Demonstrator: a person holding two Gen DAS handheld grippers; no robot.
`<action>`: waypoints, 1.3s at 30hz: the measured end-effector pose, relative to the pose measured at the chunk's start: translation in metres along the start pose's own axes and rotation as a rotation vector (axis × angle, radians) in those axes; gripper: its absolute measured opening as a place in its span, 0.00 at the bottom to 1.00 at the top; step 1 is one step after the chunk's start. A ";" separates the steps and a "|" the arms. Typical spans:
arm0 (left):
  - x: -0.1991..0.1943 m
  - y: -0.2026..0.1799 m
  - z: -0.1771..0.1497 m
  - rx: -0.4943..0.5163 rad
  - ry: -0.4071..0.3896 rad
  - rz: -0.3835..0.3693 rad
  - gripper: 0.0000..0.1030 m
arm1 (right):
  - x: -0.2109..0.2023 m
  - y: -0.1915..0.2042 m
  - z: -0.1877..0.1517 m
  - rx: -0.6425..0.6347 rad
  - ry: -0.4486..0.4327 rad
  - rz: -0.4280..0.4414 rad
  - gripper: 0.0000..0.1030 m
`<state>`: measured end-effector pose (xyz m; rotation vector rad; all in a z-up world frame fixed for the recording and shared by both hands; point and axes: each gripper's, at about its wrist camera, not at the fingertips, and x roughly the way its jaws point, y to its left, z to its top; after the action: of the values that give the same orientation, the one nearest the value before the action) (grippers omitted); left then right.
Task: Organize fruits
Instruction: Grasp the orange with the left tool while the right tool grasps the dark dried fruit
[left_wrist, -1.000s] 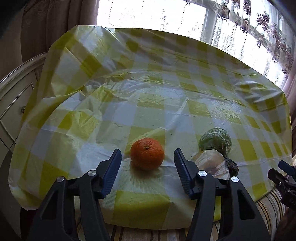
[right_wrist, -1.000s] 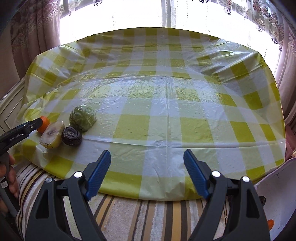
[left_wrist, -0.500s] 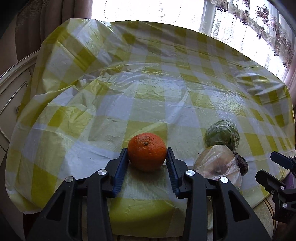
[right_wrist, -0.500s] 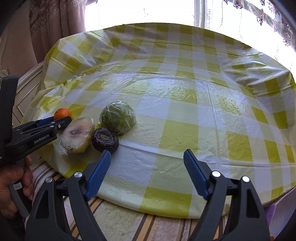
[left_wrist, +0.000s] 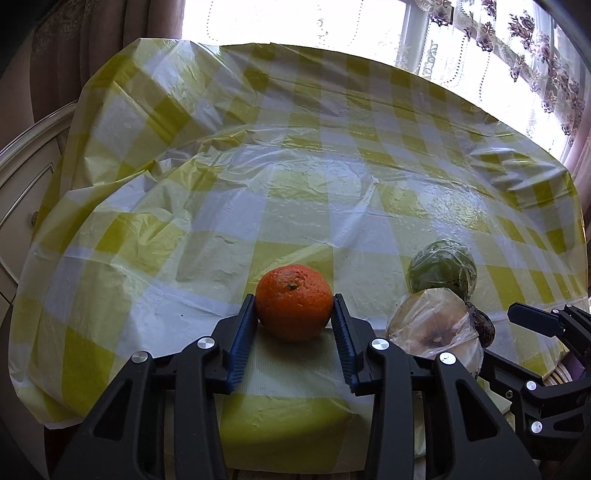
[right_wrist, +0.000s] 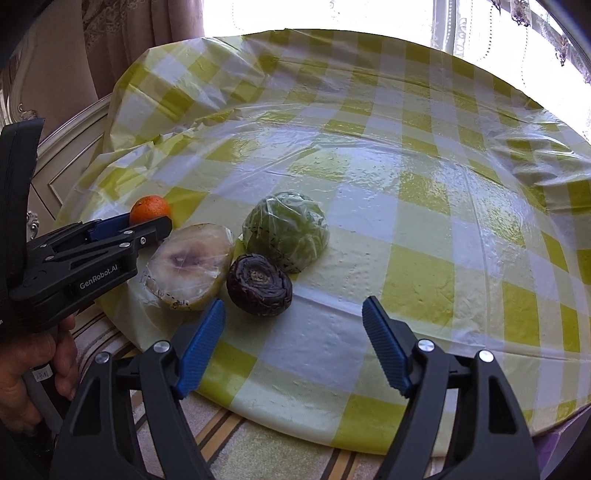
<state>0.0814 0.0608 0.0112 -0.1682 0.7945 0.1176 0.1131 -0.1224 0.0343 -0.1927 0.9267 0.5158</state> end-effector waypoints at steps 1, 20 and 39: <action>0.000 0.000 0.000 0.000 0.000 0.000 0.36 | 0.001 0.000 0.001 0.004 0.003 0.005 0.71; -0.002 -0.001 0.000 -0.001 -0.004 -0.002 0.36 | 0.015 0.002 0.014 0.061 0.018 0.111 0.38; -0.037 -0.016 0.006 0.040 -0.096 0.031 0.36 | -0.019 -0.017 -0.004 0.111 -0.053 0.057 0.37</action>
<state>0.0624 0.0442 0.0432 -0.1113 0.7038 0.1384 0.1092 -0.1447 0.0461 -0.0517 0.9087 0.5181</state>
